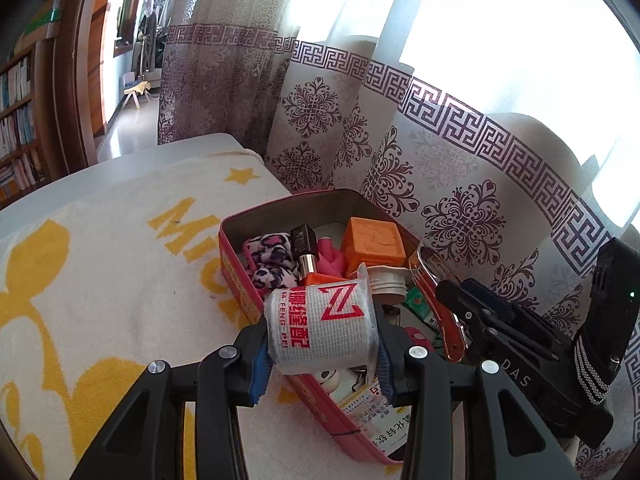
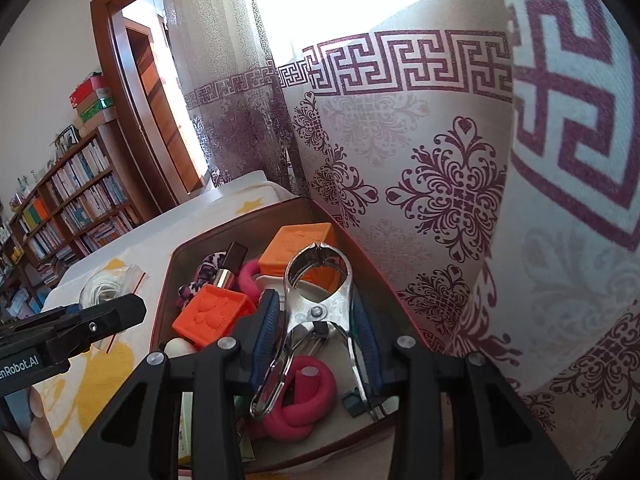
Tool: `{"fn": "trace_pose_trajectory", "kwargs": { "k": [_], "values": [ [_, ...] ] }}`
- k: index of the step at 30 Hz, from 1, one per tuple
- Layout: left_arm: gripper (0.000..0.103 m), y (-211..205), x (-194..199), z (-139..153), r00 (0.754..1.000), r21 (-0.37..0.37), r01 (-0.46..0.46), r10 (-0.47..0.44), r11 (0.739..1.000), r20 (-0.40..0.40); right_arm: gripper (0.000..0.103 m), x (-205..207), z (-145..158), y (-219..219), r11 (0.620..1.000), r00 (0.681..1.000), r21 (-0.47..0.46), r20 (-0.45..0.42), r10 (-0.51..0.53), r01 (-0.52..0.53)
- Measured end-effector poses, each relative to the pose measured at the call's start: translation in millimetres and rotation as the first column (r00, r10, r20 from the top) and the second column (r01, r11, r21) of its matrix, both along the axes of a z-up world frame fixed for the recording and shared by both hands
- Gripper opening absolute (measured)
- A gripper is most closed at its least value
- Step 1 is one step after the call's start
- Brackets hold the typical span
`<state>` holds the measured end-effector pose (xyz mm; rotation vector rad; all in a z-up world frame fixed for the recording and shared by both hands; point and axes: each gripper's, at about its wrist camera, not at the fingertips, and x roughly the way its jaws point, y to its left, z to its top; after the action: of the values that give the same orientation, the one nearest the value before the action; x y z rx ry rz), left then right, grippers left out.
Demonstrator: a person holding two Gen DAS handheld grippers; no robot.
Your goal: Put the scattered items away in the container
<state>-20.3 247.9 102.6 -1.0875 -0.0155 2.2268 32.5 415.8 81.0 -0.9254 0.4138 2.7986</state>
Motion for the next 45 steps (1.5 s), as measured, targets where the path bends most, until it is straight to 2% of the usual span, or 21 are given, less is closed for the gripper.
{"fn": "trace_pose_trajectory", "kwargs": {
  "k": [1,2,3,5,10,17,18,19,22,25,26,27,29,33,37,39,43,45],
  "values": [
    [0.053,5,-1,-2,1.000,-0.002,0.004,-0.004,1.000,0.011,0.067,2,0,1,1.000,1.000,0.004,-0.007,-0.007,0.007],
    [0.066,8,-2,-3,1.000,-0.006,0.001,-0.001,1.000,0.017,0.068,4,0,2,1.000,1.000,0.011,-0.011,-0.013,0.013],
    [0.070,8,-1,-4,1.000,-0.007,-0.005,0.005,1.000,0.015,0.069,6,0,2,1.000,1.000,0.020,-0.013,-0.018,0.018],
    [0.071,8,0,-5,1.000,-0.006,-0.010,0.010,1.000,0.006,0.069,9,0,3,0.999,1.000,0.032,-0.011,-0.026,0.026],
    [0.071,-7,-3,-9,0.999,-0.002,-0.042,0.042,0.999,0.033,0.078,19,-1,8,0.999,0.999,0.012,-0.004,-0.048,0.048],
    [0.072,-35,3,-5,0.994,-0.012,-0.105,0.105,0.994,0.008,0.081,33,4,-3,0.999,0.999,0.027,0.005,-0.037,0.036],
    [0.076,-38,5,-4,0.994,-0.018,-0.110,0.110,0.994,-0.002,0.081,35,5,-5,0.999,0.999,0.028,0.007,-0.031,0.031],
    [0.086,-40,8,-3,0.993,-0.021,-0.117,0.117,0.993,-0.015,0.082,37,5,-8,0.999,1.000,0.028,0.011,-0.025,0.025],
    [0.088,-47,19,0,0.988,-0.037,-0.146,0.143,0.989,-0.066,0.083,43,5,-17,0.999,0.999,0.042,0.034,-0.001,-0.001],
    [0.090,-53,30,-4,0.981,-0.057,-0.184,0.179,0.981,-0.079,0.086,51,3,-29,0.997,0.998,0.072,0.067,0.021,-0.026],
    [0.099,-54,33,-6,0.980,-0.058,-0.185,0.180,0.981,-0.082,0.087,54,2,-32,0.996,0.997,0.085,0.078,0.024,-0.031],
    [0.102,-54,38,-8,0.979,-0.060,-0.187,0.181,0.981,-0.092,0.088,57,2,-35,0.995,0.996,0.098,0.085,0.026,-0.035],
    [0.102,-53,50,-8,0.975,-0.074,-0.192,0.181,0.979,-0.128,0.089,64,3,-41,0.992,0.996,0.124,0.089,0.029,-0.040],
    [0.102,-46,71,-3,0.958,-0.130,-0.210,0.178,0.969,-0.223,0.102,76,9,-49,0.985,0.998,0.171,0.059,0.025,-0.034],
    [0.102,-43,86,6,0.934,-0.186,-0.251,0.187,0.950,-0.305,0.102,86,18,-53,0.978,1.000,0.207,0.019,0.018,-0.022],
    [0.102,-44,89,8,0.933,-0.188,-0.250,0.185,0.950,-0.309,0.102,89,21,-55,0.977,1.000,0.211,0.003,0.019,-0.019],
    [0.102,-47,92,7,0.948,-0.171,-0.229,0.180,0.958,-0.262,0.102,94,21,-56,0.976,1.000,0.216,-0.010,0.020,-0.017],
    [0.102,-49,95,7,0.946,-0.166,-0.239,0.190,0.957,-0.262,0.102,96,20,-56,0.976,1.000,0.215,-0.003,0.021,-0.020]
  ]
}}
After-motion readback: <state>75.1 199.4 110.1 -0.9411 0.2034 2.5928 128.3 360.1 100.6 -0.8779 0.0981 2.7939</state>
